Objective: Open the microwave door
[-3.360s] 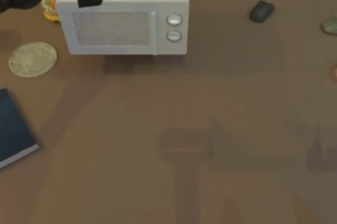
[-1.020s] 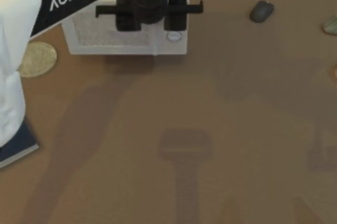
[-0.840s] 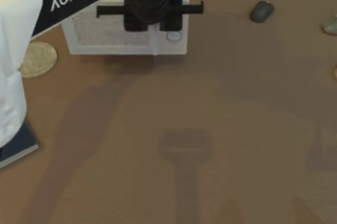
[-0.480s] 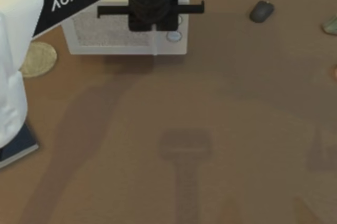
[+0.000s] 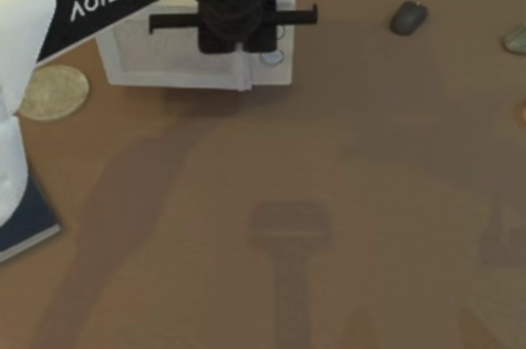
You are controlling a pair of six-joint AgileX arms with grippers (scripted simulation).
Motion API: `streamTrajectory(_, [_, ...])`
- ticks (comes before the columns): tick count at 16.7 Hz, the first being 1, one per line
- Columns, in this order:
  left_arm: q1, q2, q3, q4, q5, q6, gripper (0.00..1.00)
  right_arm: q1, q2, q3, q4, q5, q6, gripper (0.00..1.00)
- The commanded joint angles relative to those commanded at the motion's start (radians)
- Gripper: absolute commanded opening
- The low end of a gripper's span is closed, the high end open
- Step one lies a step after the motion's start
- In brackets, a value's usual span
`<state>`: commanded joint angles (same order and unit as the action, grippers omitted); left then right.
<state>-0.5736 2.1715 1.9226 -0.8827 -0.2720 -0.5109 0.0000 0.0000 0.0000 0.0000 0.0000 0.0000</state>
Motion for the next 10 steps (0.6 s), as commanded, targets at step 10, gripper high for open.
streamTrajectory(10, [-0.007,-0.047,-0.061,0.029,-0.013,-0.012,0.0,0.0,0.0,0.0,0.0,0.0,0.0,1.0])
